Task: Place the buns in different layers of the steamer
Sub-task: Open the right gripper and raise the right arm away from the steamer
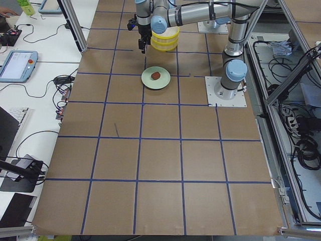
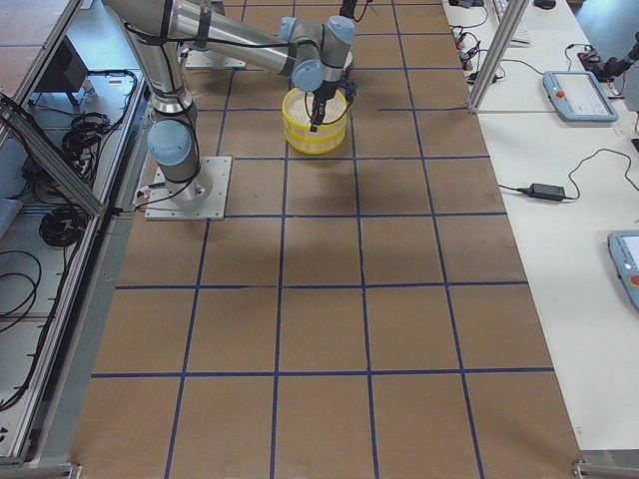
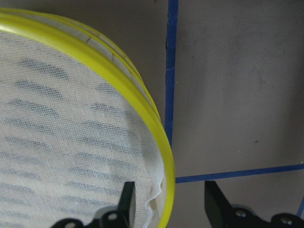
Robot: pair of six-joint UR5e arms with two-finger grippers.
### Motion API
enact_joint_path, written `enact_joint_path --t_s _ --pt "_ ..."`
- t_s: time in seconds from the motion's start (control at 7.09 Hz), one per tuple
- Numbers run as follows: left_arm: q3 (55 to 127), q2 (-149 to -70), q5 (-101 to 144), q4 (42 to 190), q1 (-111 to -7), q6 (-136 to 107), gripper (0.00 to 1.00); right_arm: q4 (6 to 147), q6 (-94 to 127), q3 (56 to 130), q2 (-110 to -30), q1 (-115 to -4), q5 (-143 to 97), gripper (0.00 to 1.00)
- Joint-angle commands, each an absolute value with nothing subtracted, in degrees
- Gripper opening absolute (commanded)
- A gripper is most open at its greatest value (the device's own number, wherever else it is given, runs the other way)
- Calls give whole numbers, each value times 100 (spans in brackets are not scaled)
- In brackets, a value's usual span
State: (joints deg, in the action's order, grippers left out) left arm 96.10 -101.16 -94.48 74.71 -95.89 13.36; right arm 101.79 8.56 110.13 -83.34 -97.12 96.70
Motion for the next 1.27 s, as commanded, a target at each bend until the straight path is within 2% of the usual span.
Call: enact_joint_path --t_s 0.0,0.71,0.99,1.13 --pt "9607 -10108 -9457 7471 -9580 1336 100 10204 844 10960 -8393 -9686 9468 100" --pt "9545 -9985 -9466 7471 -9352 1389 100 10178 914 10222 -8964 -8941 9492 100" --pt "9536 -9967 -9466 7453 -9334 1397 100 9916 923 8980 -9018 -8763 9457 100" --pt "9519 -9949 -9466 7453 -9317 1397 100 9827 888 8660 -9018 -8780 9431 100"
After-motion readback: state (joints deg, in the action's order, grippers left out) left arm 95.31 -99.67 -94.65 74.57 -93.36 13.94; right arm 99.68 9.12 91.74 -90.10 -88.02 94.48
